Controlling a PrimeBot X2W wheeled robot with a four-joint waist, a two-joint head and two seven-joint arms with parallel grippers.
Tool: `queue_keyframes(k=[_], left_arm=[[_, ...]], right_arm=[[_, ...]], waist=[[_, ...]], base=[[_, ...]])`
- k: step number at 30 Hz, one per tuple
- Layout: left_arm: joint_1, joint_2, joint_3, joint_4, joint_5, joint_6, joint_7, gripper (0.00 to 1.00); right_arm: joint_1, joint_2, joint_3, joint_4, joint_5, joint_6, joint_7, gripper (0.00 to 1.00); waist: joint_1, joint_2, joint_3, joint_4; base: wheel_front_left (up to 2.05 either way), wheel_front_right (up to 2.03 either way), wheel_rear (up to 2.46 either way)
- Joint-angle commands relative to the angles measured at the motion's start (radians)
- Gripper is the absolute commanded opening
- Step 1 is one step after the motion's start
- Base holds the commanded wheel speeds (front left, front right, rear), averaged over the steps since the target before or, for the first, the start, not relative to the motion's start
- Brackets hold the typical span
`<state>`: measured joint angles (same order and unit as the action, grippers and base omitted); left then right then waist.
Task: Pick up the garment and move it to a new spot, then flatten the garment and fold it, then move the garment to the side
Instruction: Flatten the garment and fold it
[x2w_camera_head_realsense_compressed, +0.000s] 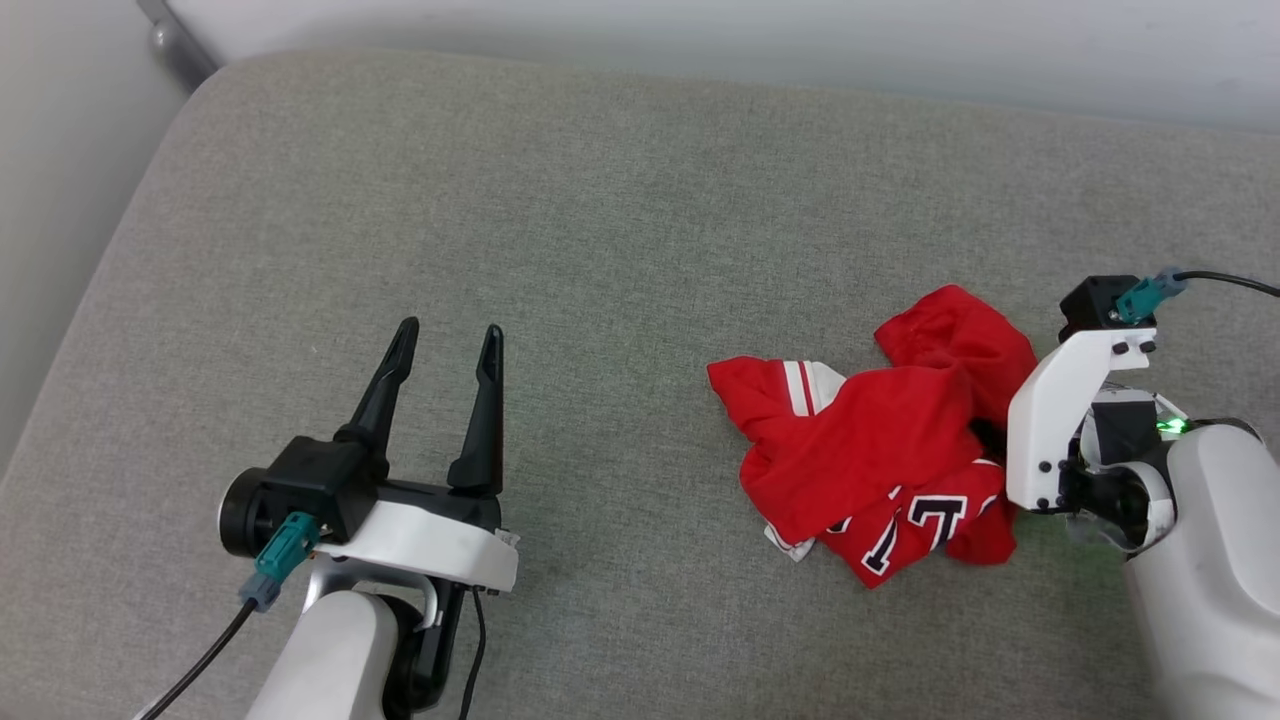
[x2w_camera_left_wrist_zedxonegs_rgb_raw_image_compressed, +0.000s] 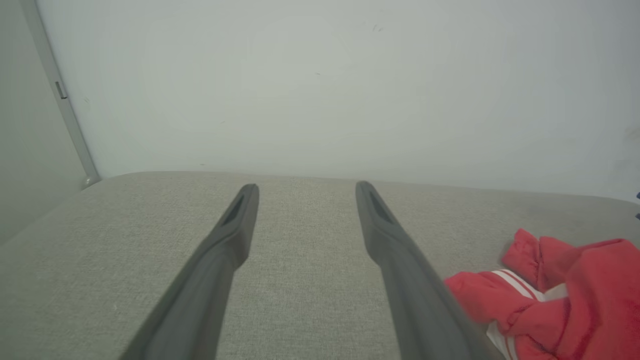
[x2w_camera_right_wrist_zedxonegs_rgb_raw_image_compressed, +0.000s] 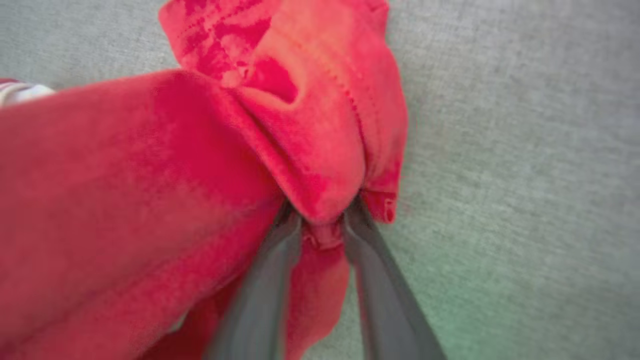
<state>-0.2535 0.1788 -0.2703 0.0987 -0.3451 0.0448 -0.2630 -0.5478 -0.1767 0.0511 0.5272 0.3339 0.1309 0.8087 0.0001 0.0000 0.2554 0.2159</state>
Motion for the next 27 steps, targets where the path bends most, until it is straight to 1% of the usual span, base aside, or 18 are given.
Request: queue_keyframes(k=[1,3,8,12,15,18,21,24,26,27], left_arm=[[0.008,0.0,0.008,0.004,0.009,-0.002,-0.002,1.0],[0.018,-0.002,0.019,0.011,0.017,-0.008,-0.002,1.0],[0.049,0.001,0.043,0.025,0.033,-0.01,-0.002,1.0],[0.078,0.004,0.053,0.031,0.039,-0.007,-0.002,1.0],[0.102,0.006,0.058,0.037,0.039,-0.003,-0.002,1.0],[0.121,0.008,0.055,0.042,0.037,-0.002,-0.002,1.0],[0.139,0.013,0.055,0.045,0.031,0.0,0.002,1.0],[0.154,0.019,0.056,0.047,0.028,0.008,0.011,1.0],[0.162,0.022,0.058,0.047,0.025,0.01,0.017,1.0],[0.167,0.023,0.059,0.047,0.025,0.012,0.019,1.0]], right_arm=[[0.04,0.014,0.024,0.035,0.007,0.0,-0.002,0.0],[0.023,-0.003,0.041,0.007,0.007,0.0,-0.041,0.0],[0.02,-0.032,0.067,-0.124,-0.011,0.0,-0.136,0.0],[0.093,-0.048,0.044,-0.266,-0.047,0.0,-0.164,0.0],[0.199,-0.046,-0.006,-0.378,-0.072,0.0,-0.145,0.0],[0.354,-0.017,-0.078,-0.489,-0.094,0.0,-0.119,0.0],[0.521,0.037,-0.149,-0.573,-0.105,0.0,-0.096,0.0],[0.681,0.089,-0.197,-0.604,-0.098,0.0,-0.085,0.0],[0.759,0.112,-0.21,-0.591,-0.081,0.0,-0.084,0.0],[0.784,0.118,-0.214,-0.58,-0.071,0.0,-0.094,0.31]], waist=[[-0.0001,0.0,-0.007,-0.006],[-0.0001,0.0,-0.021,-0.017],[-0.0001,0.0,-0.07,-0.056],[-0.0001,0.0,-0.118,-0.094],[-0.0001,0.0,-0.149,-0.12],[-0.0001,0.0,-0.172,-0.135],[-0.0001,0.0,-0.191,-0.146],[-0.0001,0.0,-0.207,-0.151],[-0.0001,0.0,-0.215,-0.152],[-0.0001,0.0,-0.218,-0.152]], base=[[0.0,0.0,0.0],[0.0,0.0,0.0],[0.0,0.0,0.0],[0.0,0.0,0.0],[0.0,0.0,0.0],[0.0,0.0,0.0],[0.0,0.0,0.0],[0.0,0.0,0.0],[0.0,0.0,0.0],[0.0,0.0,0.0]])
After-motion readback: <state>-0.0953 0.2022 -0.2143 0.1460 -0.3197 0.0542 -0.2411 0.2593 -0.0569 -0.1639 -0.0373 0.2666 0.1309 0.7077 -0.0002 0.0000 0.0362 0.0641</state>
